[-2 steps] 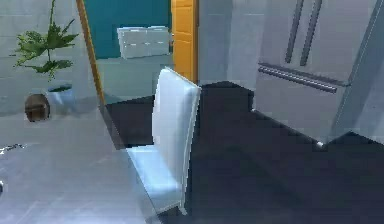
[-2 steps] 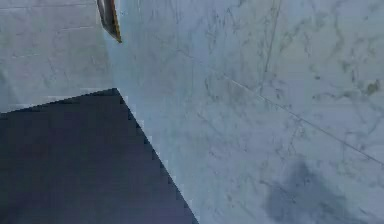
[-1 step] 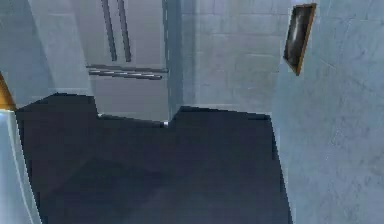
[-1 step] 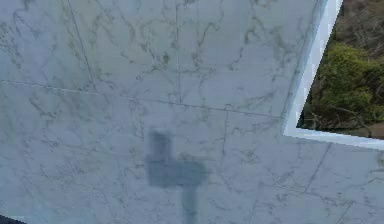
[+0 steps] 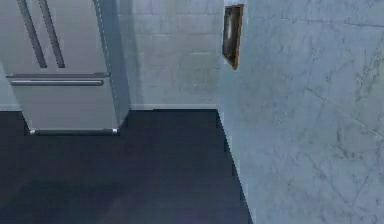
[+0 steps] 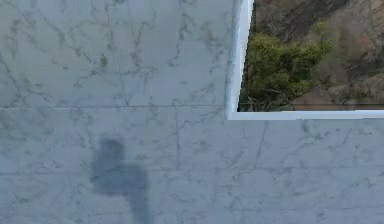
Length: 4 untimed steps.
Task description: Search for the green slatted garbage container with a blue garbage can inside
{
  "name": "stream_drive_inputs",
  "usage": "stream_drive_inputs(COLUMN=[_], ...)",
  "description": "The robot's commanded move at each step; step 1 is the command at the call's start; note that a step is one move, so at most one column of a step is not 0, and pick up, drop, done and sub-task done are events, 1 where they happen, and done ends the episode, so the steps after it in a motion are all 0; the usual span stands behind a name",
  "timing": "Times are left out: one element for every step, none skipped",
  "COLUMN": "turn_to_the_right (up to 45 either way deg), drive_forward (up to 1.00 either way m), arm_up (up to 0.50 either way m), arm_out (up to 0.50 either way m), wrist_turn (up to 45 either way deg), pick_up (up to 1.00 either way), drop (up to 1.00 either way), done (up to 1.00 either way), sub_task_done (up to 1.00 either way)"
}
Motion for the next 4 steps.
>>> stream_drive_inputs(turn_to_the_right=[0.0, -45.0, 0.0, 0.0], drive_forward=[0.35, 0.00, 1.00, 0.10], arm_up=[0.00, 0.00, 0.00, 0.00], arm_out=[0.00, 0.00, 0.00, 0.00], wrist_turn=[0.0, 0.0, 0.0, 0.0], pick_up=[0.00, 0.00, 0.00, 0.00], drop=[0.00, 0.00, 0.00, 0.00], done=[0.00, 0.00, 0.00, 0.00], sub_task_done=[0.00, 0.00, 0.00, 0.00])
